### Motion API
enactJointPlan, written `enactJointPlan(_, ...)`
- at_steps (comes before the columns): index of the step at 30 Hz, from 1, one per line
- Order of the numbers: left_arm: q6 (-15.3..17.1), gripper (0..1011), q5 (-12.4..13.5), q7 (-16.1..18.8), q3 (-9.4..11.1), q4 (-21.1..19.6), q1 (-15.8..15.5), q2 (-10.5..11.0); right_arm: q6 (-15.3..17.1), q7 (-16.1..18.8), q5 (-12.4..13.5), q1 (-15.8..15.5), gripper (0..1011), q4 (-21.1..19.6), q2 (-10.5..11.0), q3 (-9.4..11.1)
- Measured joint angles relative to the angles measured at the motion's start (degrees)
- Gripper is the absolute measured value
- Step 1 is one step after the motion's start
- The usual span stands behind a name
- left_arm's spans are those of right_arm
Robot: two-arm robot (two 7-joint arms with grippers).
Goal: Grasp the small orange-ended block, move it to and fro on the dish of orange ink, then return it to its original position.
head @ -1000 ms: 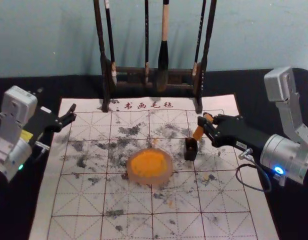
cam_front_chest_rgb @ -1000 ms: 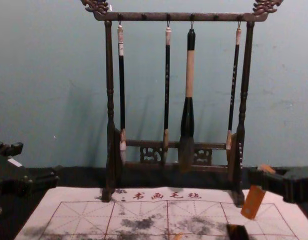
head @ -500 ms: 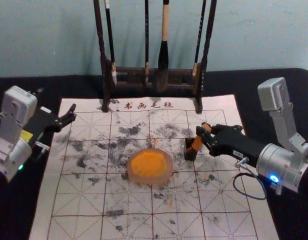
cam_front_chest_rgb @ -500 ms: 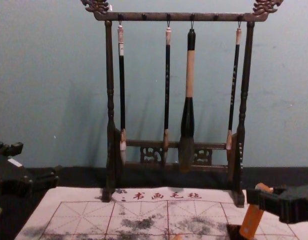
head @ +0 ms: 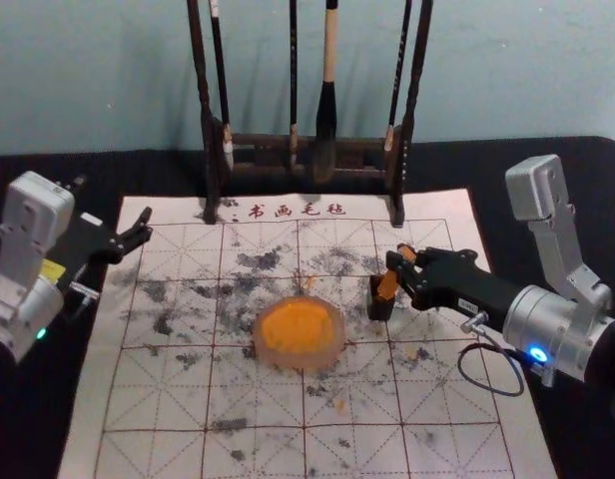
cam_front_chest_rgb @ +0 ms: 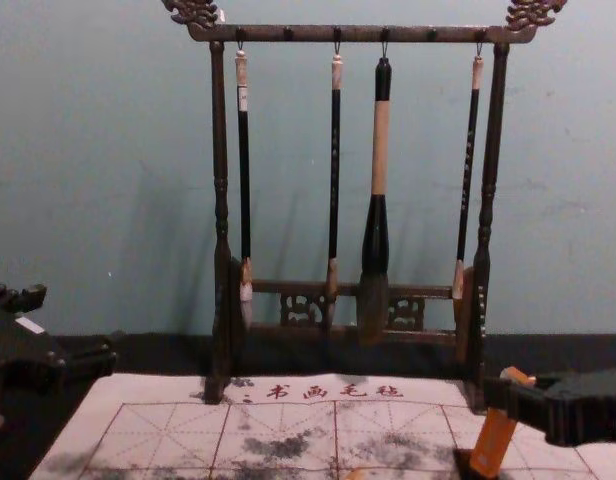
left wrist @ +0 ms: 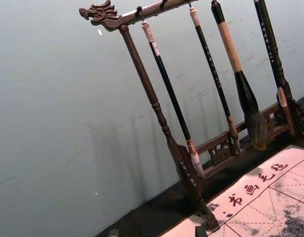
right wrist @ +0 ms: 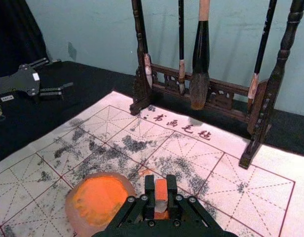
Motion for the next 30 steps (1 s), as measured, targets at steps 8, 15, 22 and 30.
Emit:
enactJointPlan(8,0.0,1001,0.0,0.0,0.0,0.0,0.0,0.0,0.3,0.0,-0.5,0.3,133,0.5,-0.5,0.0)
enactJointPlan(15,0.0,1001,0.0,0.0,0.0,0.0,0.0,0.0,0.6,-0.1,-0.5,0.4,133,0.7,-0.9,0.0)
enactJointPlan(22,0.0,1001,0.0,0.0,0.0,0.0,0.0,0.0,1.0,-0.4,-0.8,0.9,133,1.3,-1.5,0.0)
enactJointPlan(30,0.0,1001,0.0,0.0,0.0,0.0,0.0,0.0,1.0,-0.6,-1.5,1.4,133,2.3,-2.0,-0.1)
